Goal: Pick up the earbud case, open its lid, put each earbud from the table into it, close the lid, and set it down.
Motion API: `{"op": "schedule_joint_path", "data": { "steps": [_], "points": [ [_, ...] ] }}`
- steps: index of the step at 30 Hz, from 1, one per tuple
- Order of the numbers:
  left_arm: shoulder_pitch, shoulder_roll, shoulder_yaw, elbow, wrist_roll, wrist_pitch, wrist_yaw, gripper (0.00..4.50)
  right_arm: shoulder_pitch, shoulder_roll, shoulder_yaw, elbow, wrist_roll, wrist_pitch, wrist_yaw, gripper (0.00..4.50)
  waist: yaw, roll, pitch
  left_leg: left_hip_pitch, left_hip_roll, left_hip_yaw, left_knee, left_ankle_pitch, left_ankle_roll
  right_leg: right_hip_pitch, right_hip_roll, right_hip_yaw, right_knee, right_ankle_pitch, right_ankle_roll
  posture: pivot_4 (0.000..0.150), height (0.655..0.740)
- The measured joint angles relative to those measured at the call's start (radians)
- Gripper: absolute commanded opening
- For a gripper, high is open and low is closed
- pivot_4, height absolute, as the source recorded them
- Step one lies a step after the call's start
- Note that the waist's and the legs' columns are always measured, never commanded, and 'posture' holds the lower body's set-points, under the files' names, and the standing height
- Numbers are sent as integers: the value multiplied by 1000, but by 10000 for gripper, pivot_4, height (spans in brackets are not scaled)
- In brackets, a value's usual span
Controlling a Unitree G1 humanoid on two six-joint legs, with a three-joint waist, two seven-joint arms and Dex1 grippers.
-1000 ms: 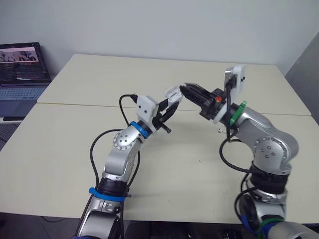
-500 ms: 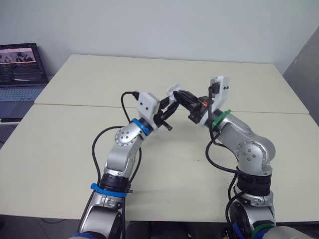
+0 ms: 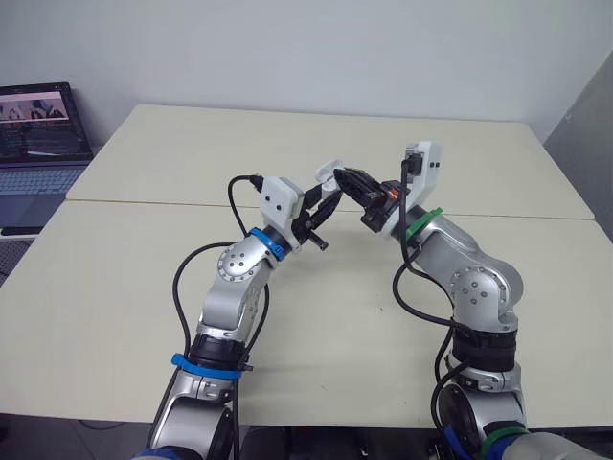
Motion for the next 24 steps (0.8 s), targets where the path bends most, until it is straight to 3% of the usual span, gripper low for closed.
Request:
{"op": "schedule_joint_path", "data": {
  "steps": [8, 15, 24],
  "points": [
    [7, 7, 5, -5, 0, 0, 2, 7296, -5, 16, -2, 21, 13, -5, 1, 3871, 0, 0, 0, 0, 0, 0, 0, 0, 0, 0, 0, 0, 0, 0, 0, 1500, 7400],
    [7, 0, -13, -27, -1, 1, -4, 7296, -59, 63, -33, 30, 135, 12, -23, 3871, 0, 0, 0, 0, 0, 0, 0, 0, 0, 0, 0, 0, 0, 0, 0, 1500, 7400],
    [7, 7, -12, -28, -1, 1, -2, 7296, -48, 15, -33, 38, 150, 14, -40, 3871, 0, 0, 0, 0, 0, 0, -1, 0, 0, 0, 0, 0, 0, 0, 0, 1500, 7400]
  ]
}}
